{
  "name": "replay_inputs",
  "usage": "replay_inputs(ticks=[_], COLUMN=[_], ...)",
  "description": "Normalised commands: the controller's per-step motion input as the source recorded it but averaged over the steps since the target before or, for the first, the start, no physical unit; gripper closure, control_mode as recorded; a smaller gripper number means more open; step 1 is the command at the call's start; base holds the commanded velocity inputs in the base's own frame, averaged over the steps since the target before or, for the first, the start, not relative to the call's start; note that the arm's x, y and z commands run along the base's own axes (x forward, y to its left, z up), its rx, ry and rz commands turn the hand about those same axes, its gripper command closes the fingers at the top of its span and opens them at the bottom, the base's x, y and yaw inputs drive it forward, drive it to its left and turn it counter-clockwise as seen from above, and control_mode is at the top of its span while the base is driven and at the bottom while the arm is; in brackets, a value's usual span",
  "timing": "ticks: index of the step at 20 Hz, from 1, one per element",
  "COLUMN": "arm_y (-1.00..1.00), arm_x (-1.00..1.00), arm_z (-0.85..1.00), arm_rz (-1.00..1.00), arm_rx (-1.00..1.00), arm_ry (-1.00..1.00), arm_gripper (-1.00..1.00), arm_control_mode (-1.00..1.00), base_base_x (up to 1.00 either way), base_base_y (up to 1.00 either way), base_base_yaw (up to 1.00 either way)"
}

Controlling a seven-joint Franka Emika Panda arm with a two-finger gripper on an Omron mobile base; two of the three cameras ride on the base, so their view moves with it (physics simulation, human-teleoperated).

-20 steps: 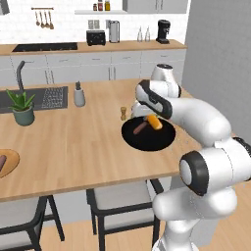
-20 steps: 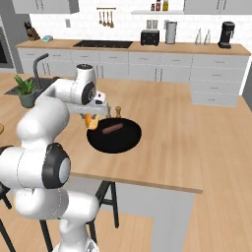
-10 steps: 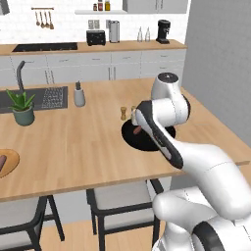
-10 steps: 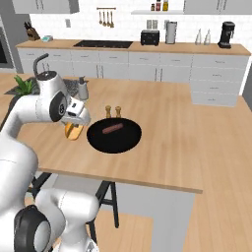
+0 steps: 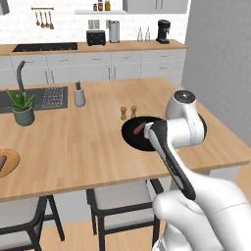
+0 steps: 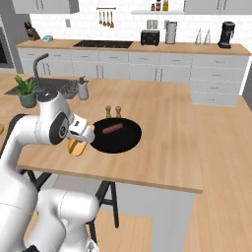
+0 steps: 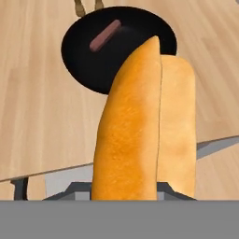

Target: Place one bun and one sausage from the bowl on each plate.

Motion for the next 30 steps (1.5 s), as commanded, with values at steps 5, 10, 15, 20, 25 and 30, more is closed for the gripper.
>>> replay_inputs(ticks=[5, 10, 15, 20, 25, 30], arm_y=[0.01, 0.00, 0.00, 0.00, 0.00, 0.00], arm_x=[-0.04, 0.00, 0.00, 0.00, 0.00, 0.00], arm_z=[0.00, 0.00, 0.00, 0.00, 0.00, 0.00], arm_rz=[0.00, 0.00, 0.00, 0.00, 0.00, 0.00], arm_rx=[0.00, 0.00, 0.00, 0.00, 0.00, 0.00], arm_ry=[0.00, 0.00, 0.00, 0.00, 0.00, 0.00], arm_gripper=[1.00, 1.00, 1.00, 1.00, 1.00, 1.00], arm_control_mode=[1.00, 1.00, 1.00, 1.00, 1.00, 1.00], base_base_x=[-0.33, -0.70, 0.00, 0.00, 0.11, 0.51], base_base_y=[0.24, 1.00, 1.00, 1.00, 1.00, 1.00], base_base_yaw=[0.00, -0.03, 0.00, 0.00, 0.02, 0.06])
